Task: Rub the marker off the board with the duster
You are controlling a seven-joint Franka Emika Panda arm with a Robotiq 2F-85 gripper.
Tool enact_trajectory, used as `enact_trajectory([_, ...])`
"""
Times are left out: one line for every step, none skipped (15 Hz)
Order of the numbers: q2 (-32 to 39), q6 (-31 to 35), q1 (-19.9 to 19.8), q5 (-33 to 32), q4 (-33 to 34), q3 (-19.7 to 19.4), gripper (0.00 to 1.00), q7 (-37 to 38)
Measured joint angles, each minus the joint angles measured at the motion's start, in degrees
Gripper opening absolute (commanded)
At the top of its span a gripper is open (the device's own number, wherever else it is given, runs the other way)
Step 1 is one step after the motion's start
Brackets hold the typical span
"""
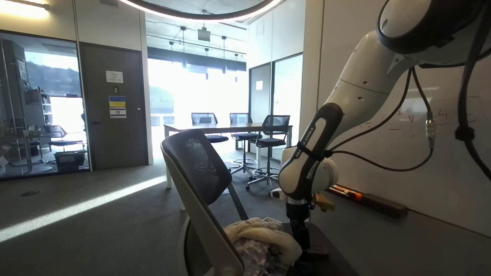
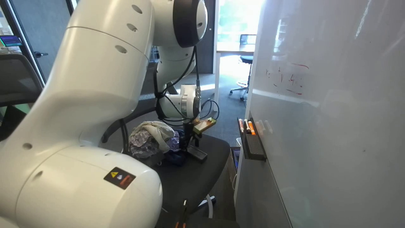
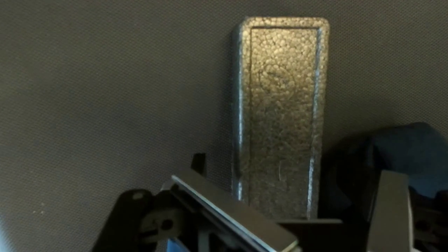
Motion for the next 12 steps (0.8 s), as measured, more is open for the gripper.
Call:
enact_trajectory([0.0, 0.3, -0.1, 0.3, 0.0, 0.2, 0.59, -0.2])
enact_trajectory([0.0, 0.5, -0.1, 0.6, 0.0, 0.4, 0.49, -0.4])
enact_trajectory([0.0, 0.7, -0.2, 0.8, 0.0, 0.5, 0.43, -0.6])
enact_trajectory([0.0, 0.8, -0.2, 1.0, 0.0, 0.6, 0.37, -0.7])
enact_trajectory([0.0, 0.9, -0.2, 1.1, 0.0, 0.6, 0.31, -0.9])
enact_trajectory([0.0, 0.9, -0.3, 1.1, 0.0, 0.7, 0.31, -0.9])
enact_trajectory([0.0, 0.9, -0.3, 1.1, 0.0, 0.7, 0.31, -1.0])
enact_trajectory([0.0, 0.9, -0.3, 1.1, 0.0, 0.7, 0.31, -1.1])
enact_trajectory([0.0, 0.9, -0.3, 1.1, 0.0, 0.7, 0.31, -1.2])
enact_trajectory([-0.1, 0.9, -0.3, 1.1, 0.0, 0.7, 0.31, -1.2])
enact_trajectory([-0.4, 1.0, -0.3, 1.1, 0.0, 0.6, 0.31, -1.2])
enact_trajectory([-0.8, 1.2, -0.2, 1.0, 0.0, 0.3, 0.31, -1.0])
